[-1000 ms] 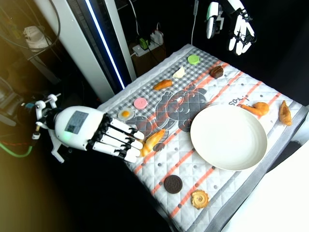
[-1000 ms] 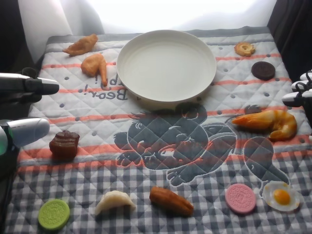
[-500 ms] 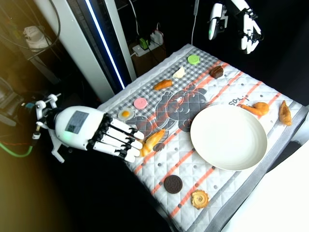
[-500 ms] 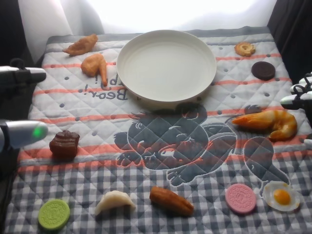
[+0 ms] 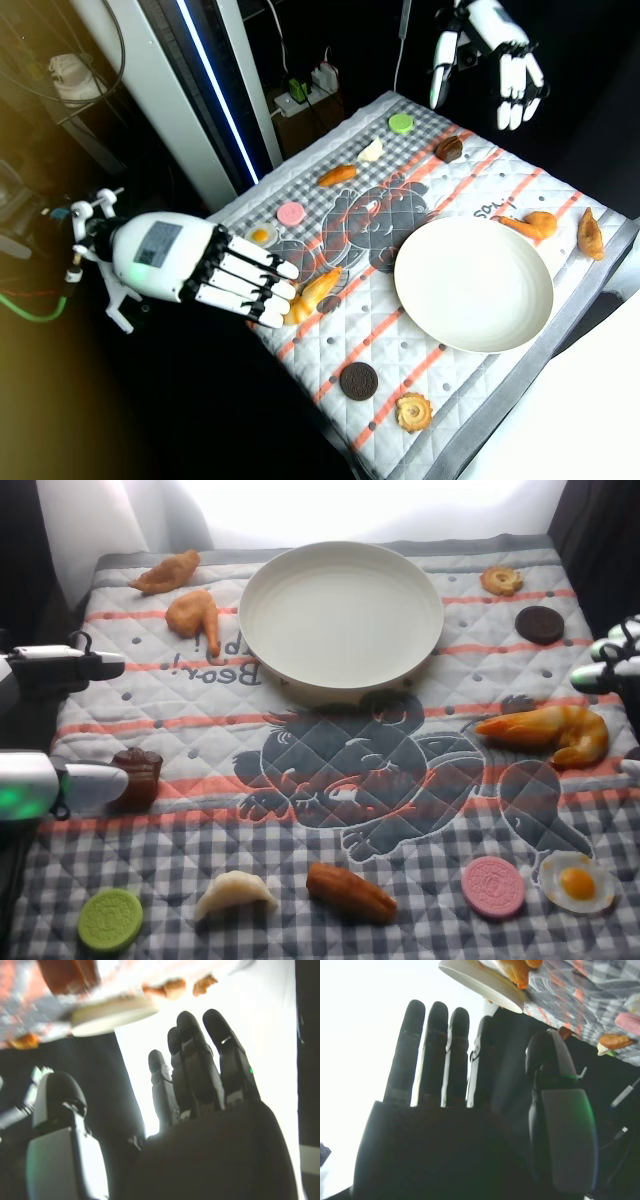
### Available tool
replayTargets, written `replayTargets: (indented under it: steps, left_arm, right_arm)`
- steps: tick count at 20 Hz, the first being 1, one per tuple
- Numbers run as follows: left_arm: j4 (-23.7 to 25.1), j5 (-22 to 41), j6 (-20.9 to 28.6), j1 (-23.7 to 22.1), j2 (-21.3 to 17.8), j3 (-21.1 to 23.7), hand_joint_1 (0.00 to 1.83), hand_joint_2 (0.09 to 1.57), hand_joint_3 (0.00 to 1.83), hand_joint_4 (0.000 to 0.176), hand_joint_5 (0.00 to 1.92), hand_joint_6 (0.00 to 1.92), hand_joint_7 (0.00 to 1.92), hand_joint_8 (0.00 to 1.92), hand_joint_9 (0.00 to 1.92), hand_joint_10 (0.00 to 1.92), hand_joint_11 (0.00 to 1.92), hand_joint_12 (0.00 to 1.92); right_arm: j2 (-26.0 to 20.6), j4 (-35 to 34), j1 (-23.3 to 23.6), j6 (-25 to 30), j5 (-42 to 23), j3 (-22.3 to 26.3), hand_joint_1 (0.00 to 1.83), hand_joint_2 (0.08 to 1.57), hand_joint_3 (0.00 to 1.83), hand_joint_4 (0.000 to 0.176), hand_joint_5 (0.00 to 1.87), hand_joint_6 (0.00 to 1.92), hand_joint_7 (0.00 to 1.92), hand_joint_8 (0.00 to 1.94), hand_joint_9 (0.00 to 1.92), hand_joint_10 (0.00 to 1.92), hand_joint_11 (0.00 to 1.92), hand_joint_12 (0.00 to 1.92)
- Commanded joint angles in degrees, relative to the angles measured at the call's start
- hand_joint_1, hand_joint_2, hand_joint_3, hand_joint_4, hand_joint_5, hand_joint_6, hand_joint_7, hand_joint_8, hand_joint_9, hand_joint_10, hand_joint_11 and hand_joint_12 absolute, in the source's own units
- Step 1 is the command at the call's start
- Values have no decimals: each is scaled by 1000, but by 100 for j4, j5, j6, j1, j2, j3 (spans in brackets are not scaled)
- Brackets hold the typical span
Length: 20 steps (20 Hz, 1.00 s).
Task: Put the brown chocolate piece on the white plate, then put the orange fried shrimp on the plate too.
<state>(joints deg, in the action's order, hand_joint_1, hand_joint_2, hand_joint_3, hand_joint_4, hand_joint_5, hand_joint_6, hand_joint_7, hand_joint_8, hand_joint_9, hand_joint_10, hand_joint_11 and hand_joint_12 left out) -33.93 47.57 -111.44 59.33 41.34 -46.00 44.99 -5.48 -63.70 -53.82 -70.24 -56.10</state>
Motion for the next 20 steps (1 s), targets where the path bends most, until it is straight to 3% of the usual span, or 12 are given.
replayTargets:
  steps: [1, 2, 4, 5, 7, 9, 10, 11, 15, 17, 20]
  left_arm:
    - [-27, 594, -212, -86, 42, -14, 784, 903, 3, 137, 471, 10, 512, 5, 558, 4, 147, 775]
    - [-138, 552, -546, -127, 83, 8, 810, 900, 1, 131, 487, 14, 533, 12, 589, 16, 159, 779]
    - [-292, 543, -1081, -177, 137, 61, 836, 895, 0, 132, 499, 2, 549, 2, 610, 8, 169, 747]
    - [-349, 547, -1235, -191, 170, 73, 838, 897, 0, 135, 506, 0, 556, 0, 632, 3, 188, 712]
    - [-436, 477, -1393, -205, 260, 40, 854, 907, 3, 135, 503, 0, 551, 3, 628, 5, 167, 691]
    - [-457, 400, -1395, -229, 338, -7, 845, 916, 5, 156, 483, 0, 566, 7, 651, 13, 199, 702]
    - [-456, 382, -1395, -252, 371, -23, 844, 918, 5, 161, 475, 0, 568, 7, 658, 15, 209, 705]
    - [-449, 363, -1396, -274, 398, -37, 826, 929, 9, 165, 468, 0, 565, 5, 667, 17, 204, 698]
    - [-335, 132, -1397, -391, 556, -133, 942, 920, 0, 140, 485, 6, 597, 12, 713, 26, 198, 685]
    - [-332, 44, -1398, -444, 649, -194, 971, 913, 0, 140, 516, 4, 630, 7, 735, 19, 216, 689]
    - [-334, -63, -1398, -468, 696, -243, 1058, 920, 1, 122, 588, 2, 743, 8, 817, 20, 260, 649]
  right_arm:
    - [-43, -82, 56, 20, -728, 0, 660, 1211, 4, 69, 579, 0, 537, 0, 481, 0, 441, 154]
    - [-54, -82, 56, 20, -736, 11, 667, 1209, 2, 59, 562, 0, 539, 1, 470, 0, 415, 139]
    - [-95, -69, 56, 20, -758, 44, 672, 1208, 1, 64, 526, 0, 536, 1, 454, 0, 377, 115]
    - [-113, -66, 56, 20, -777, 55, 709, 1214, 2, 31, 513, 0, 523, 0, 464, 4, 398, 119]
    - [-132, -65, 56, 20, -801, 62, 784, 1213, 0, 2, 498, 0, 491, 0, 460, 1, 390, 98]
    - [-135, -65, 56, 20, -801, 62, 775, 1202, 0, 10, 511, 5, 512, 9, 473, 5, 393, 91]
    - [-135, -64, 56, 20, -801, 63, 748, 1201, 0, 25, 504, 2, 512, 6, 470, 3, 377, 79]
    - [-135, -64, 55, 20, -801, 64, 766, 1195, 0, 17, 509, 3, 516, 6, 468, 2, 371, 74]
    - [-134, -64, 55, 20, -801, 64, 685, 1214, 5, 24, 510, 2, 522, 3, 474, 2, 383, 70]
    - [-133, -64, 54, 20, -800, 64, 730, 1208, 0, 8, 533, 9, 530, 5, 476, 2, 386, 67]
    - [-134, -65, 54, 22, -800, 63, 722, 1214, 2, 2, 542, 7, 534, 3, 478, 1, 396, 67]
